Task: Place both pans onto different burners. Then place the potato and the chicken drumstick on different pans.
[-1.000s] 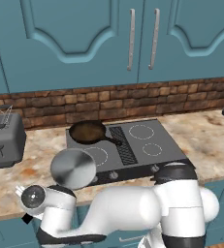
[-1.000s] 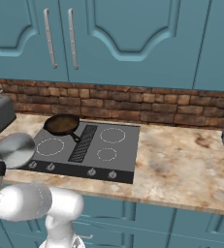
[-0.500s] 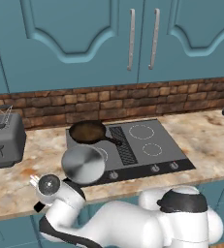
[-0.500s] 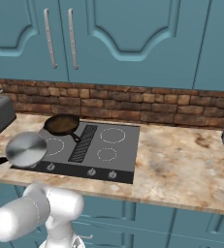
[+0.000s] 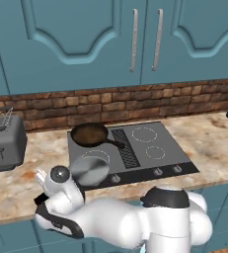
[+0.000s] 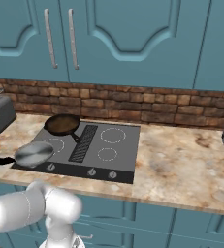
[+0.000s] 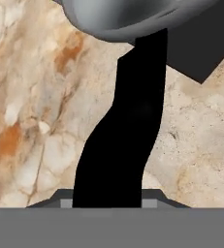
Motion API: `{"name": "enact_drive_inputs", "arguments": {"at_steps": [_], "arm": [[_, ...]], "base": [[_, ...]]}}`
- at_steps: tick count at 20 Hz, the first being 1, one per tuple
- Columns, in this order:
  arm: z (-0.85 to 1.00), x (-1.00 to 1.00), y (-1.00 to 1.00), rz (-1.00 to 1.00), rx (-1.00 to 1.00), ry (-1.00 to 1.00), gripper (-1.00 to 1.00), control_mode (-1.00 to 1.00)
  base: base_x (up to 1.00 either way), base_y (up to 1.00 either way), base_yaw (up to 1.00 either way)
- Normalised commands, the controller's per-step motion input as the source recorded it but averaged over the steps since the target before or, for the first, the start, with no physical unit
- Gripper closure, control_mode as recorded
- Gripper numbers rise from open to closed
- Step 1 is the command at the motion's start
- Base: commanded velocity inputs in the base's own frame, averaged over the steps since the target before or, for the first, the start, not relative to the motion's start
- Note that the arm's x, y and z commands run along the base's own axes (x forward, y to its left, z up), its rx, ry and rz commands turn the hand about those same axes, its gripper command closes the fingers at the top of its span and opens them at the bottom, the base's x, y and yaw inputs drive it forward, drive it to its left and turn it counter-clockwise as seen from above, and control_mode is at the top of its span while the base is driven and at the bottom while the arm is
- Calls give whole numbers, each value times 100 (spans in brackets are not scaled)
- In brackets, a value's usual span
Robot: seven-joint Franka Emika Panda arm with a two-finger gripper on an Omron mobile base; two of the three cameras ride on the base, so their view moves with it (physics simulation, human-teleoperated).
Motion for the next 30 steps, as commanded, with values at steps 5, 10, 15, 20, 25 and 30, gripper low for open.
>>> {"name": "enact_drive_inputs", "arguments": {"at_steps": [5,10,15,20,25,30], "arm": [[-9,65,-6,0,4,8,100,-100],[0,63,-11,0,2,4,100,-100],[22,46,-1,0,4,0,100,-100],[6,34,0,0,2,0,100,-100],[-1,8,-2,0,0,0,100,-100],[-12,-3,-11,-1,0,0,100,-100]], "base": [[0,0,0],[0,0,0],[0,0,0],[0,0,0],[0,0,0],[0,0,0]]}}
